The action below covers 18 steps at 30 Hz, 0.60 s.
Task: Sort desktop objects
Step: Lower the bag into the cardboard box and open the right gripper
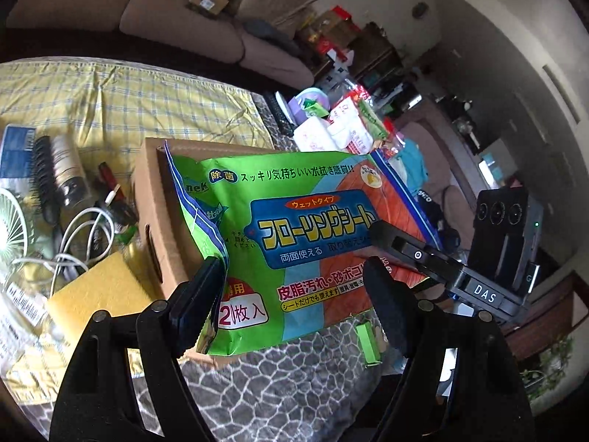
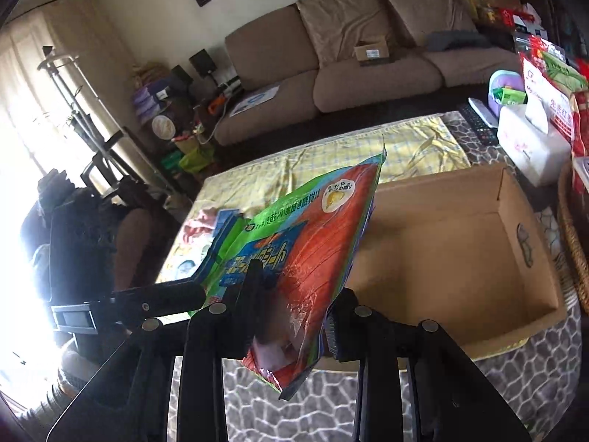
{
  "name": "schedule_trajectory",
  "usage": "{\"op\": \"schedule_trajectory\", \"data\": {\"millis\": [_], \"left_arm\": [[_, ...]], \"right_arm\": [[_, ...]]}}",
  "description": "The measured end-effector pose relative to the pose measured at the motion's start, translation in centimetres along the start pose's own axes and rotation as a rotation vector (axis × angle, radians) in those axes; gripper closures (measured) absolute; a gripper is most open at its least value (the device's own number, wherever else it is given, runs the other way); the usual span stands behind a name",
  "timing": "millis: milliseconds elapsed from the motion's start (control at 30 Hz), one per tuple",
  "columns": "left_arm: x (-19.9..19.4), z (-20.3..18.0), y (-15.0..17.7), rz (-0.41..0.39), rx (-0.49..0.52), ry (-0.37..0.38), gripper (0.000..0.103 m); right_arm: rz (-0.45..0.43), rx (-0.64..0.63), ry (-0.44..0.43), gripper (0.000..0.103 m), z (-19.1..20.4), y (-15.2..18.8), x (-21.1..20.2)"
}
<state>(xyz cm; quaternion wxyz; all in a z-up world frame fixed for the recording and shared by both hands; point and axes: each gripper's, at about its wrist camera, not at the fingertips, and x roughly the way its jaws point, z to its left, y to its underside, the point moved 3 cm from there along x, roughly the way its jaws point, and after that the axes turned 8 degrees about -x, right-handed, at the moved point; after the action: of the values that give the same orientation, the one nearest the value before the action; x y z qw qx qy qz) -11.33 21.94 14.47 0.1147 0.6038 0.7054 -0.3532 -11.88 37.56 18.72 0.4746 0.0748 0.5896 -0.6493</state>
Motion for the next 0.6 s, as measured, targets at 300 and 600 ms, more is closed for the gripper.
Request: {"op": "schedule_trajectory", "data": {"millis": [300,600], "left_arm": [[6.6,0.0,-2.5,0.06,0.105,-0.162,0.028],[2.0,1.7,-0.5,0.05,0.147,-0.165,0.028]], "right_arm": [[0.449,-0.064,0.328,0.061,-10.3,0.7,10.6],[0.589,0.017,0.363,0.059,-15.9,2.9,11.9]]}}
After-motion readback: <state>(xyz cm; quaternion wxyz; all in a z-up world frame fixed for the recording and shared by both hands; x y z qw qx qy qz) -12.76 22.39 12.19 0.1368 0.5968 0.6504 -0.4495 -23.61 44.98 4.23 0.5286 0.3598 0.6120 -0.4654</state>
